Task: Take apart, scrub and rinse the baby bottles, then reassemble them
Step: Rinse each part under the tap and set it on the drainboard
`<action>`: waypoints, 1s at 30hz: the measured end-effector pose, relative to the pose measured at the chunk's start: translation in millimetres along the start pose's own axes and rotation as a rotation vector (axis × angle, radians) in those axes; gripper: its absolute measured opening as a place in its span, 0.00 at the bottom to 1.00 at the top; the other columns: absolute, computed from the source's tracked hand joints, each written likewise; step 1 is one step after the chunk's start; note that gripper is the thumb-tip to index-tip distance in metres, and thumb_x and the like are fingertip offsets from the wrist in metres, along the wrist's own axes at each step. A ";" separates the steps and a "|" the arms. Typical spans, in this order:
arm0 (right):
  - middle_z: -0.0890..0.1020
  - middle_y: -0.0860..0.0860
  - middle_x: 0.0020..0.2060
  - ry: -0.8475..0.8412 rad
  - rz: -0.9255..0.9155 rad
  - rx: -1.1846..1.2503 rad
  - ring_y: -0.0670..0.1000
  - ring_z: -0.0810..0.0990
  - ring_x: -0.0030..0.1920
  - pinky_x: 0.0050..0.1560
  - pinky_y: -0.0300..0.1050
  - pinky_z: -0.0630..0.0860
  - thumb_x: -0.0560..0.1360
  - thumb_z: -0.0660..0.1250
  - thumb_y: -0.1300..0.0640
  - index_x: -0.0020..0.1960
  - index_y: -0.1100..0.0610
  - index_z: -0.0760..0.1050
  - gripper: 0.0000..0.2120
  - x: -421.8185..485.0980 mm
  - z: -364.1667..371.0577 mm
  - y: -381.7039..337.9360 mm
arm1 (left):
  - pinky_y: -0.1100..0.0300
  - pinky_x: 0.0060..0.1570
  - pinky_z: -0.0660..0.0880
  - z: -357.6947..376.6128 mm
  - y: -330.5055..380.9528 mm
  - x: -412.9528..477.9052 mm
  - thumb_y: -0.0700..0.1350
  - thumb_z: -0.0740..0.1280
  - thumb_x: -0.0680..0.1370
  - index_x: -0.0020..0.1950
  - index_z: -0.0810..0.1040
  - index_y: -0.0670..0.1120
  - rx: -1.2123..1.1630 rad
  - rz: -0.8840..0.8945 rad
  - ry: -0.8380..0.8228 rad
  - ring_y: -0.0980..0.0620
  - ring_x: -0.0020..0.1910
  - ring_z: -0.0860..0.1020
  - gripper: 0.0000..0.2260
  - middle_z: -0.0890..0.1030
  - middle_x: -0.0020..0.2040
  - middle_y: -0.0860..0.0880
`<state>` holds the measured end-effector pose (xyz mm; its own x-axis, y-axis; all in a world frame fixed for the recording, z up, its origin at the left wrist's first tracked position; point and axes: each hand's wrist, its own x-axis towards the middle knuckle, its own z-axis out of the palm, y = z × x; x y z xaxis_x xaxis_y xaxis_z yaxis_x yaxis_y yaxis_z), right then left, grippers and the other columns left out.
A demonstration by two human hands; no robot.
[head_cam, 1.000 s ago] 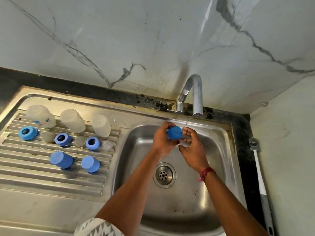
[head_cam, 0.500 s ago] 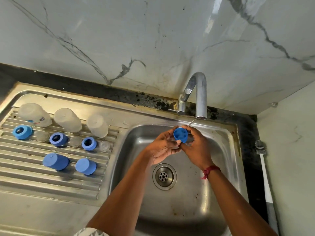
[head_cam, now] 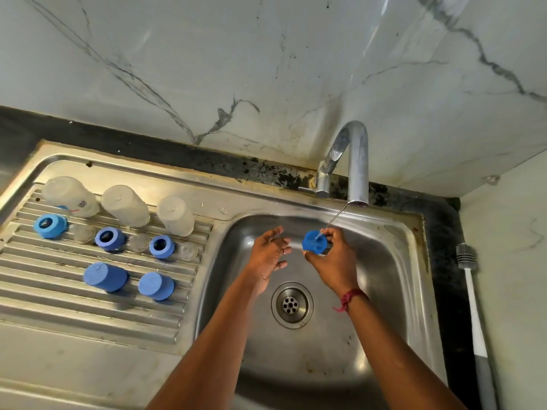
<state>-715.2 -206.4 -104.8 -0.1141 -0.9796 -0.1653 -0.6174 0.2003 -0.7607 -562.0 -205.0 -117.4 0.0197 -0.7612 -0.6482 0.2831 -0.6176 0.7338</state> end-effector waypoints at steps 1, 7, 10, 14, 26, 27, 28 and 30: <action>0.79 0.49 0.51 -0.005 -0.013 0.004 0.45 0.77 0.48 0.38 0.22 0.70 0.68 0.79 0.59 0.60 0.56 0.72 0.24 -0.9 1.3 -0.7 | 0.50 0.56 0.76 -0.6 0.5 -0.1 0.38 0.65 0.80 0.72 0.72 0.48 0.006 0.006 0.006 0.48 0.59 0.80 0.20 0.81 0.58 0.48; 0.78 0.51 0.56 0.059 -0.028 0.030 0.48 0.77 0.52 0.45 0.26 0.69 0.68 0.78 0.59 0.62 0.55 0.72 0.26 -0.9 2.6 -3.2 | 0.55 0.50 0.76 1.4 3.4 -2.5 0.40 0.66 0.80 0.71 0.72 0.48 0.085 0.057 -0.025 0.50 0.57 0.80 0.20 0.81 0.58 0.48; 0.70 0.50 0.58 0.028 -0.041 0.023 0.49 0.74 0.56 0.54 0.34 0.72 0.68 0.78 0.62 0.67 0.53 0.74 0.29 0.0 -1.2 -4.7 | 0.55 0.50 0.75 5.7 6.7 -2.1 0.41 0.66 0.80 0.70 0.73 0.48 0.117 0.084 -0.043 0.51 0.54 0.80 0.18 0.82 0.57 0.49; 0.67 0.49 0.57 -0.059 -0.060 -0.023 0.47 0.71 0.58 0.61 0.35 0.68 0.70 0.77 0.62 0.71 0.55 0.72 0.31 3.8 -8.2 -7.2 | 0.55 0.51 0.75 10.0 11.3 -3.2 0.42 0.66 0.81 0.70 0.73 0.48 0.162 0.123 -0.061 0.51 0.53 0.79 0.16 0.82 0.56 0.48; 0.78 0.51 0.59 -0.100 -0.053 0.105 0.50 0.78 0.56 0.50 0.33 0.73 0.66 0.79 0.65 0.64 0.52 0.76 0.30 10.0 -25.9 -9.2 | 0.66 0.47 0.74 19.0 11.7 -13.1 0.37 0.60 0.83 0.69 0.76 0.51 0.298 0.229 -0.233 0.59 0.56 0.78 0.16 0.80 0.60 0.54; 0.77 0.50 0.60 -0.112 -0.029 0.139 0.50 0.77 0.57 0.50 0.33 0.73 0.67 0.78 0.65 0.66 0.51 0.75 0.30 10.0 -26.8 -9.2 | 0.66 0.46 0.73 19.8 11.8 -14.0 0.38 0.61 0.83 0.66 0.78 0.52 0.291 0.222 -0.241 0.60 0.53 0.78 0.15 0.81 0.57 0.55; 0.77 0.50 0.60 -0.127 -0.004 0.194 0.49 0.77 0.57 0.50 0.32 0.72 0.68 0.77 0.64 0.68 0.51 0.75 0.30 9.1 -27.9 -10.1 | 0.65 0.46 0.73 20.8 12.0 -14.5 0.38 0.61 0.83 0.62 0.79 0.54 0.267 0.206 -0.242 0.58 0.50 0.78 0.14 0.82 0.54 0.55; 0.77 0.50 0.60 -0.171 0.056 0.352 0.48 0.77 0.57 0.50 0.33 0.74 0.72 0.74 0.64 0.71 0.52 0.72 0.29 7.1 -29.5 -11.8 | 0.58 0.50 0.74 23.0 12.4 -14.0 0.41 0.63 0.83 0.58 0.81 0.54 0.202 0.151 -0.232 0.53 0.51 0.77 0.11 0.83 0.52 0.52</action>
<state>-731.8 -216.2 -78.4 0.0091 -0.9563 -0.2922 -0.3060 0.2756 -0.9113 -580.9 -206.6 -94.5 -0.1784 -0.8573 -0.4829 0.0973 -0.5037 0.8584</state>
